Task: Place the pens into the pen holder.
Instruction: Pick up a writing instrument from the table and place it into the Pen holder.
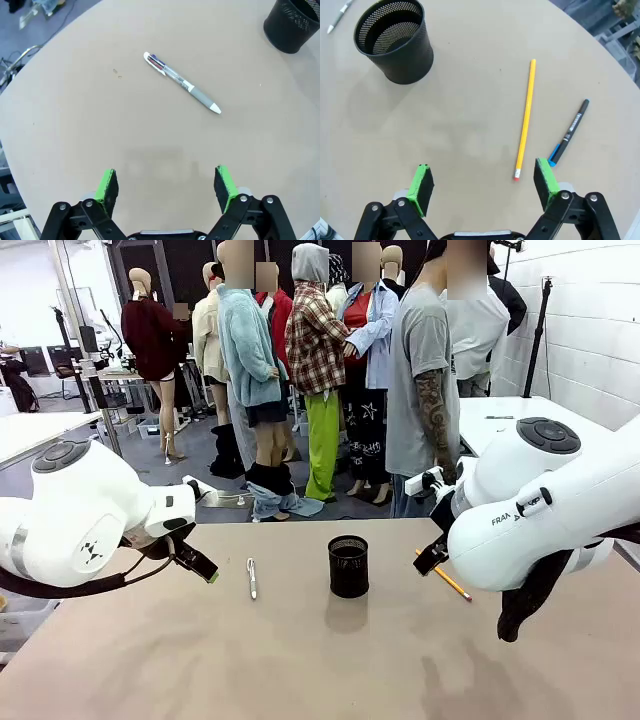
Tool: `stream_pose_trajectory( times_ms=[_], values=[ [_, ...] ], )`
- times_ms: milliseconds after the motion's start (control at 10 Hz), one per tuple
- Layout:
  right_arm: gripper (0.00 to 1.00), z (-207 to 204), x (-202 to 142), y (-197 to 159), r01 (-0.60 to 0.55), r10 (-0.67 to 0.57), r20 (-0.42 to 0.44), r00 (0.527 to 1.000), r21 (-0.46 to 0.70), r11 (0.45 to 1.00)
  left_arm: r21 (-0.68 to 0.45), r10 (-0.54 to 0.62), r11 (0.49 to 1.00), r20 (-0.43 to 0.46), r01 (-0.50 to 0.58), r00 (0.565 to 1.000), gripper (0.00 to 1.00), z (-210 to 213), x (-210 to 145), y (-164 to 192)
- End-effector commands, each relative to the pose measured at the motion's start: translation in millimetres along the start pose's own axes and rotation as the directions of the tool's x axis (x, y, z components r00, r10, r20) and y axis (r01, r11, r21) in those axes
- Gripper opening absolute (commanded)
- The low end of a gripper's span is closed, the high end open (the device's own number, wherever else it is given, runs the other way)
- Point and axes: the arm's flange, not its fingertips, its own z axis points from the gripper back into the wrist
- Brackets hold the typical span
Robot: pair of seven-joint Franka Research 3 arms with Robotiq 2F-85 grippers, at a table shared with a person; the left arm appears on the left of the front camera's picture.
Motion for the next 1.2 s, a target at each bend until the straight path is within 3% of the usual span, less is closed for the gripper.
stream_pose_trajectory(
  times_ms=[0,900,1100],
  values=[
    [1.0,0,0,0,0.0,0.0,0.0,1.0,0.0,1.0,0.0,0.0,1.0,0.0,0.0,1.0,1.0,0,0,0],
    [1.0,0,0,0,0.0,0.0,0.0,1.0,0.0,1.0,0.0,0.0,1.0,0.0,0.0,1.0,1.0,0,0,0],
    [1.0,17,20,-26,0.093,-0.094,-0.022,0.995,-0.048,0.995,0.0,0.0,1.0,0.0,0.0,1.0,1.0,0,0,0]
  ],
)
